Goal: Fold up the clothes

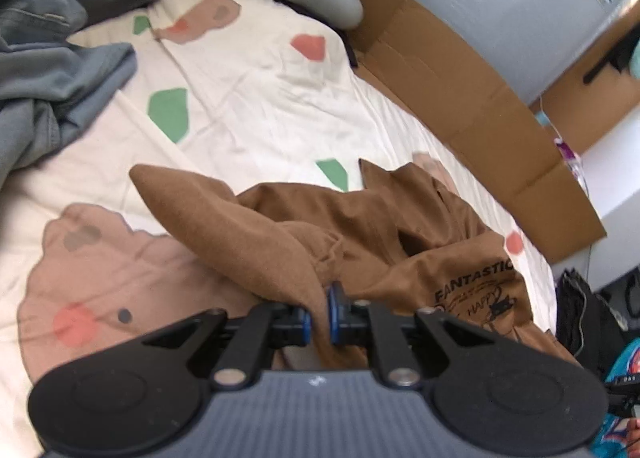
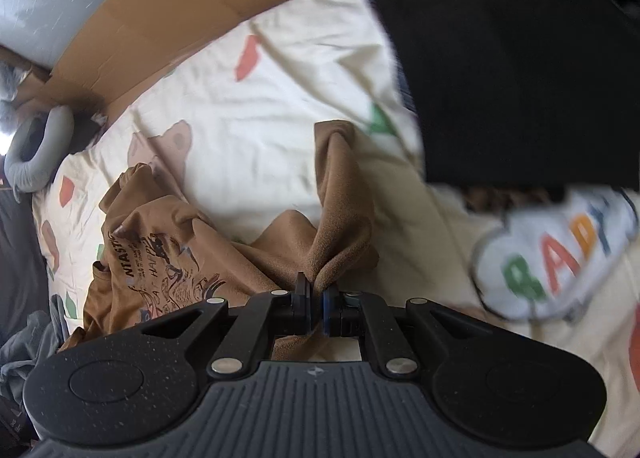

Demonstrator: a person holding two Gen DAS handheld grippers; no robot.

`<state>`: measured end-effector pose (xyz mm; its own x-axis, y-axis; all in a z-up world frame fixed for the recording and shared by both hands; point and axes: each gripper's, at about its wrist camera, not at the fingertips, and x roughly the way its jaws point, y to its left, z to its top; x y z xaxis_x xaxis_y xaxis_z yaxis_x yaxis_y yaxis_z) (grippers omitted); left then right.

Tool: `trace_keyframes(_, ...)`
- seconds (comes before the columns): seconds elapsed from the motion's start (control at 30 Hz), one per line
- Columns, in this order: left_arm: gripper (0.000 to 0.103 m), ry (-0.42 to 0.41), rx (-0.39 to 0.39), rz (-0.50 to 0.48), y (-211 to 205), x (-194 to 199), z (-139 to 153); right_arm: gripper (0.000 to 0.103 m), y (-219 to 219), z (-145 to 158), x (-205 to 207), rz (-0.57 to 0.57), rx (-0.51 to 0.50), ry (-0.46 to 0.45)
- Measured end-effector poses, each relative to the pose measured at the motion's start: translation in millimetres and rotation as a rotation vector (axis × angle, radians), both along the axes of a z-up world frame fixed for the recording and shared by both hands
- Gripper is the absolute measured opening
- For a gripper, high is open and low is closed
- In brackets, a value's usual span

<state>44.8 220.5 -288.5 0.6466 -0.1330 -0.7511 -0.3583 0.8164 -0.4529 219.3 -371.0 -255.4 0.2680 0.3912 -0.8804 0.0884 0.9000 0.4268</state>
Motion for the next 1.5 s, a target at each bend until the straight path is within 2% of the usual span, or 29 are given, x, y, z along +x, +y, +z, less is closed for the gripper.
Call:
trace_keyframes(0.33, 0.009, 0.037, 0.044, -0.048, -24.7, -3.7, 8.6, 0.003, -58.7, -9.0, -76.8, -0.136, 0.045, 0.063)
trace_keyframes(0.53, 0.009, 0.069, 0.070, -0.055, -29.7, -14.7, 15.0, 0.004, -72.7, -23.1, -118.0, -0.177, 0.077, 0.127)
trace_keyframes(0.7, 0.009, 0.107, 0.076, -0.029, -23.3, -31.3, 15.9, 0.009, -79.3, -25.7, -133.5, -0.215, 0.080, 0.174)
trace_keyframes(0.83, 0.009, 0.128, 0.085, -0.012, -18.2, -43.8, 17.8, 0.012, -81.7, -11.3, -129.5, -0.184, 0.072, 0.149)
trace_keyframes(0.93, 0.009, 0.171, 0.074, -0.024, -16.0, -50.7, 15.9, 0.020, -82.3, 0.4, -118.8, -0.152, 0.062, 0.109)
trace_keyframes(1.07, 0.013, 0.232, 0.056, -0.032, -11.5, -62.9, 14.1, 0.023, -79.1, 14.1, -97.4, -0.116, 0.062, 0.051)
trace_keyframes(1.17, 0.014, 0.247, 0.067, -0.026, -8.3, -72.7, 23.0, 0.035, -74.6, 21.5, -77.0, -0.103, 0.082, 0.005)
trace_keyframes(1.33, 0.015, 0.246, 0.097, -0.010, 5.9, -84.1, 45.9, 0.036, -57.3, 33.4, -46.5, -0.064, 0.110, -0.068)
trace_keyframes(1.5, 0.016, 0.238, 0.145, 0.000, 23.7, -77.6, 59.2, 0.037, -34.6, 43.0, -20.6, -0.023, 0.128, -0.123)
